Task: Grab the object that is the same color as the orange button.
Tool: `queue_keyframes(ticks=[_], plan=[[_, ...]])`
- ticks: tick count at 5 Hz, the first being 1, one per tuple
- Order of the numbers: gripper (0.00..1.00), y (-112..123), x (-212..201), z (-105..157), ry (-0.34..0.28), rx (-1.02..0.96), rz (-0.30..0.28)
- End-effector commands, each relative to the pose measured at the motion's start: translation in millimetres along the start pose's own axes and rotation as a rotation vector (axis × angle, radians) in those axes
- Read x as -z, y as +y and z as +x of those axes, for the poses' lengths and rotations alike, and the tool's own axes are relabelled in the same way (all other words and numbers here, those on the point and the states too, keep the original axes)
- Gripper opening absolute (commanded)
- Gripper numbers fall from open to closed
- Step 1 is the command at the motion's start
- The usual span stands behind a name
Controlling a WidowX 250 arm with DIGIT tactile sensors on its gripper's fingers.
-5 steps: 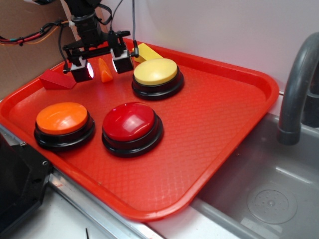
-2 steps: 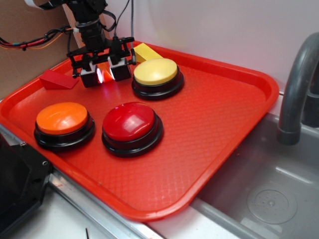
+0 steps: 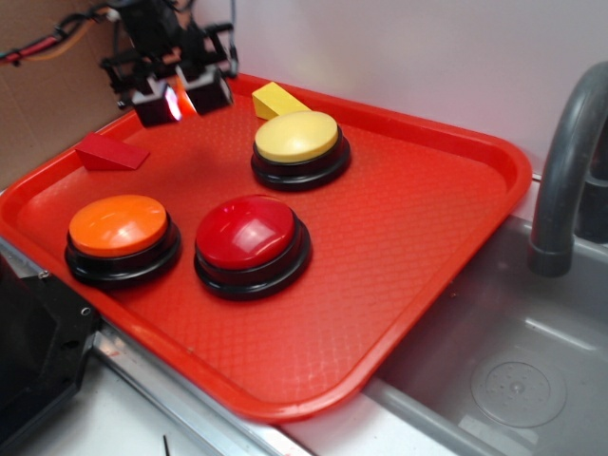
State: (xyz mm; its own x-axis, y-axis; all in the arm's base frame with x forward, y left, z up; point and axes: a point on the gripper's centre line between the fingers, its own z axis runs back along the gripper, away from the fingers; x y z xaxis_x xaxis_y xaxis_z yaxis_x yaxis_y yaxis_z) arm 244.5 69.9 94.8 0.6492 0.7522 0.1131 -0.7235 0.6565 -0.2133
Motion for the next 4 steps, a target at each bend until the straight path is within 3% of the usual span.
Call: queue_keyframes(ticks=[1,2,3,4], plan=[[0.0,8.3,-83.0,-14.0,0.002,0.247,-0.057],[0.0,-2.9,-94.0,-35.9,0.039,0.366,-0.036],[0.0,-11.8,-100.9,-56.4,0.065,0.481,0.022],[0.0,-12.8,-99.3,-58.3,0.075,0.541,0.048]])
